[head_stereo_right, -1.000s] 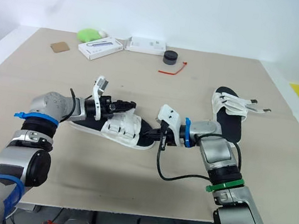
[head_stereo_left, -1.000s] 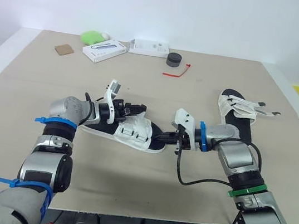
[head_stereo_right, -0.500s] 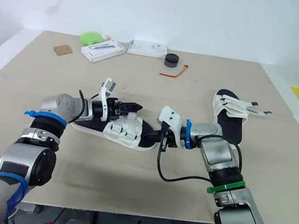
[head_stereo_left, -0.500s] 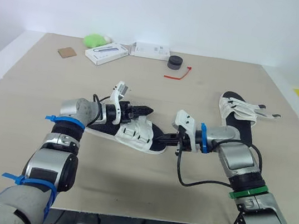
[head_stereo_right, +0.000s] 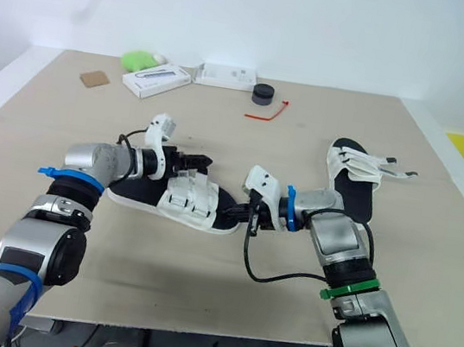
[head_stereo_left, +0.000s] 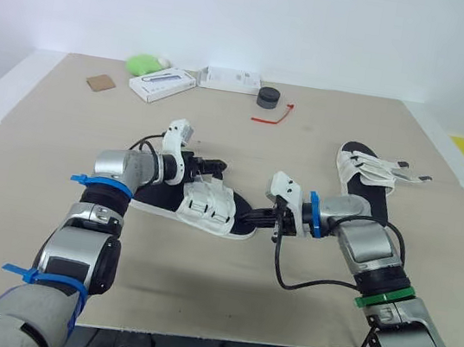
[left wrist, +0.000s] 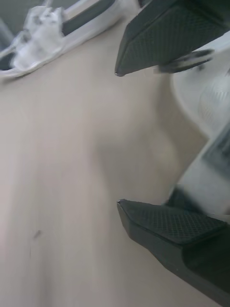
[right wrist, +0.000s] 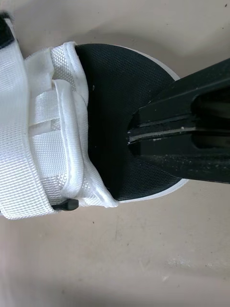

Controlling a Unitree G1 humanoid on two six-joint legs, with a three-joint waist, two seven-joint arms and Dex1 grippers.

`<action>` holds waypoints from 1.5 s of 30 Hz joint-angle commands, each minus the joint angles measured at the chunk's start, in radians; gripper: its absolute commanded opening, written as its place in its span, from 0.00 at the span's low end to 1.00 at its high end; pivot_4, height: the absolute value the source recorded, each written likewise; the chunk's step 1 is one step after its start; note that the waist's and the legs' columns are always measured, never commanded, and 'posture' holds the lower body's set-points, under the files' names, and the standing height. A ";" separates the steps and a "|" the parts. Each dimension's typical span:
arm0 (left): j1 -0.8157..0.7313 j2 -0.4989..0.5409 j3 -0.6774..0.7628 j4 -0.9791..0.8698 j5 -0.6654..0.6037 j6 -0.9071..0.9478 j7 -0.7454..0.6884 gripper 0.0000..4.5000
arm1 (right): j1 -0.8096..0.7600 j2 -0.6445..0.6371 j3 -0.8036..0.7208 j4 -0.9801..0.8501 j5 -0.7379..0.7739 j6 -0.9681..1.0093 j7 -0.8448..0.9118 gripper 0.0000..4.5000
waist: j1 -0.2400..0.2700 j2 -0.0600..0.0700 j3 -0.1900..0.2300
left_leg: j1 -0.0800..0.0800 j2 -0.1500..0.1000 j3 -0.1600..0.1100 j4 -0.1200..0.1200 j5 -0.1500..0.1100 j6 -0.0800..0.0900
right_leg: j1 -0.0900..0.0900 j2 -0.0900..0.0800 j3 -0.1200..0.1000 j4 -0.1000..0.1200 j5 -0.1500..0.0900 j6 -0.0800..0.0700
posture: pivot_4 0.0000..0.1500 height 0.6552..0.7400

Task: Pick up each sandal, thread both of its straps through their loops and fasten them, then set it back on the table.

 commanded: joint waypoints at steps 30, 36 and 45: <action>0.077 0.129 -0.176 -0.104 -0.134 0.320 -0.144 0.94 | 0.034 0.014 0.035 0.034 -0.032 0.029 -0.019 0.00 | -0.005 -0.003 0.001 | 0.003 0.002 0.000 -0.007 0.001 0.001 | -0.001 0.002 0.000 0.001 -0.003 -0.003 | 1.00 1.00; 0.000 0.097 -0.096 0.009 -0.122 0.243 -0.086 0.94 | 0.042 0.020 0.037 0.028 -0.027 0.031 -0.031 0.00 | -0.003 -0.002 0.000 | 0.011 0.001 0.000 -0.006 -0.001 -0.001 | 0.006 0.001 0.000 0.000 -0.003 -0.003 | 1.00 1.00; -0.055 0.118 0.146 -0.294 -0.383 0.367 -0.125 0.94 | 0.044 0.024 0.033 0.027 -0.026 0.029 -0.029 0.00 | -0.010 -0.005 0.003 | 0.004 0.002 0.000 -0.011 0.000 0.000 | -0.003 0.002 0.000 0.000 -0.001 0.000 | 1.00 1.00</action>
